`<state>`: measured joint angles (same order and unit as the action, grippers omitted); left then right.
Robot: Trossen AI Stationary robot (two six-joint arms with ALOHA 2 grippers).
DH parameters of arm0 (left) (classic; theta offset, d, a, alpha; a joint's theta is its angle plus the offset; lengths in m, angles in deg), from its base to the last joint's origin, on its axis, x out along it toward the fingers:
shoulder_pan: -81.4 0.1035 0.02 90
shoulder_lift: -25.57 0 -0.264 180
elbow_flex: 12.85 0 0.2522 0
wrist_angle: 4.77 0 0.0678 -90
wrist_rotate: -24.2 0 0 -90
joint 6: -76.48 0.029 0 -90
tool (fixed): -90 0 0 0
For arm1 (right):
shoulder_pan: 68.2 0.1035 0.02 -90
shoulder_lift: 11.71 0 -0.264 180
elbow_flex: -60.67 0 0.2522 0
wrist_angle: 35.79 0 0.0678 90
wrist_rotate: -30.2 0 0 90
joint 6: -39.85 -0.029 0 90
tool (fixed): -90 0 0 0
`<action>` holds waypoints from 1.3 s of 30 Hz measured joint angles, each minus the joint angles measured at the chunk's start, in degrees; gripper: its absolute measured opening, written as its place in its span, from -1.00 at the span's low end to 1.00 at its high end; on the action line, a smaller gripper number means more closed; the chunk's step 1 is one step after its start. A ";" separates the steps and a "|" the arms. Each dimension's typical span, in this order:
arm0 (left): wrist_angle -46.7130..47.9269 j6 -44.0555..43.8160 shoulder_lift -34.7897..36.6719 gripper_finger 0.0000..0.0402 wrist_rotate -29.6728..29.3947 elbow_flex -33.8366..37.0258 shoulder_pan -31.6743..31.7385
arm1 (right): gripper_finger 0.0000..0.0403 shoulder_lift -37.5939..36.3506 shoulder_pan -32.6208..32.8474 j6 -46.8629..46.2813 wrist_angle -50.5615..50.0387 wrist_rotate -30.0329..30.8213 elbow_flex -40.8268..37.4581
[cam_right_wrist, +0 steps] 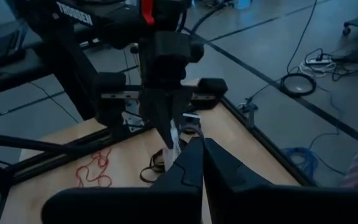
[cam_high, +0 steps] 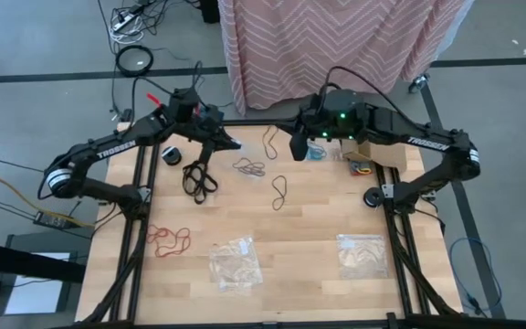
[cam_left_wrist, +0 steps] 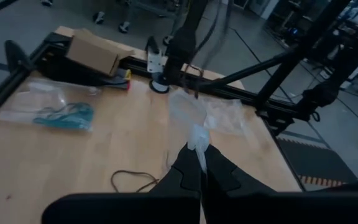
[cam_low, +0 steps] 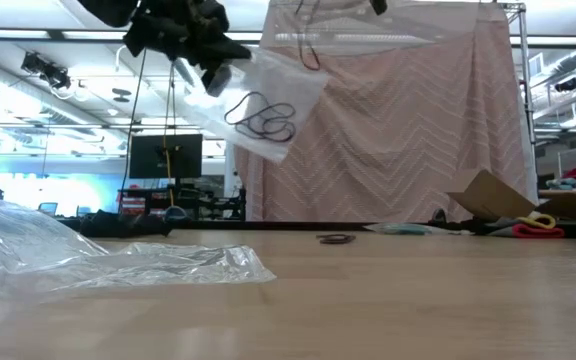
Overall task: Sort rubber bands
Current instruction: Put the black rubber band into the bottom center transparent zip bag
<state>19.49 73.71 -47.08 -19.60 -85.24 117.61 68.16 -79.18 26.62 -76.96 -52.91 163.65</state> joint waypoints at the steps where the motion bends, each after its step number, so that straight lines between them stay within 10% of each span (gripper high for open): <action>1: -0.43 -0.42 -0.25 -1.00 -0.01 0.00 -0.32 | -1.00 0.41 0.00 0.00 0.20 -0.71 0.26; 39: -4.75 -1.96 -0.88 -1.00 -3.07 -0.02 -2.67 | -1.00 1.60 -1.60 -0.01 4.65 -5.14 0.77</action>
<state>14.75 71.75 -47.97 -22.67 -85.26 114.95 69.76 -80.78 26.60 -72.32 -58.06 164.42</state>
